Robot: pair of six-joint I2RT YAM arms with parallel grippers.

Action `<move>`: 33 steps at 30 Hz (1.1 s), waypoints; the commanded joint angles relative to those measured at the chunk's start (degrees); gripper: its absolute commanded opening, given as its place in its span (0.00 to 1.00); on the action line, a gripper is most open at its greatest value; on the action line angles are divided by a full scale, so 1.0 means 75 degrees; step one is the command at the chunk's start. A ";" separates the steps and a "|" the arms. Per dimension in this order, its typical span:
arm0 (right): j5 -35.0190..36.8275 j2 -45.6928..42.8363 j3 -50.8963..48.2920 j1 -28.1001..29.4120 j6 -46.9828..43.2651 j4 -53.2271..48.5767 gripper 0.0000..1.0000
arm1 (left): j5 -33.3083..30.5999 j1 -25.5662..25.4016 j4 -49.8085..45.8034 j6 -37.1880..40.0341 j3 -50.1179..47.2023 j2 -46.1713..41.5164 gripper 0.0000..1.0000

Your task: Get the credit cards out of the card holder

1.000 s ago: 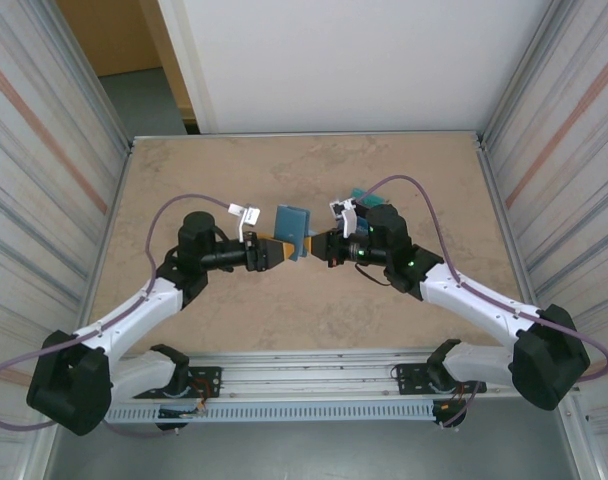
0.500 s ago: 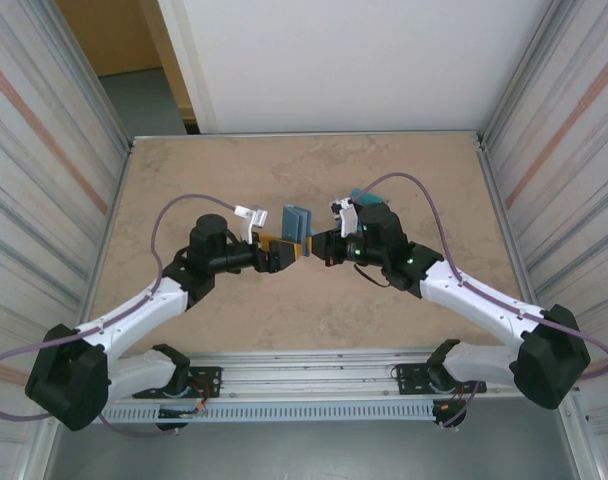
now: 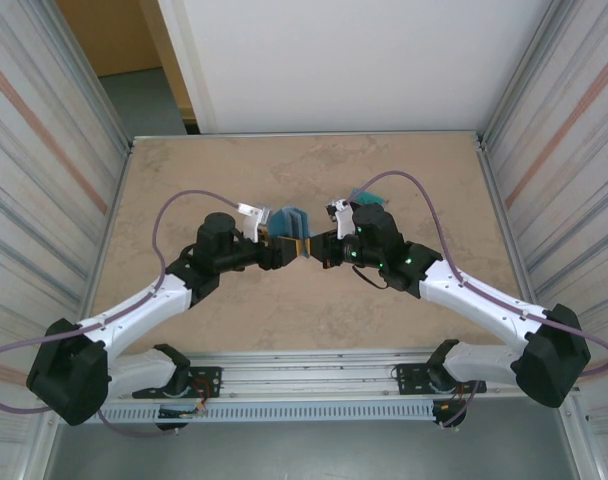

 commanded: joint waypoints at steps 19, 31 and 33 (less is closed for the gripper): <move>0.0043 -0.0258 0.0175 0.0062 -0.0051 0.0222 0.00 | -0.0230 0.0001 -0.0195 0.0197 0.0116 -0.0446 0.18; 0.0098 -0.0113 0.0303 0.0059 -0.0045 0.0065 0.05 | -0.0220 -0.0003 -0.0218 0.0115 0.0069 -0.0708 0.01; 0.0179 -0.0063 0.0336 0.0066 -0.0054 0.0010 0.10 | -0.0225 -0.0007 -0.0219 0.0091 0.0072 -0.0723 0.00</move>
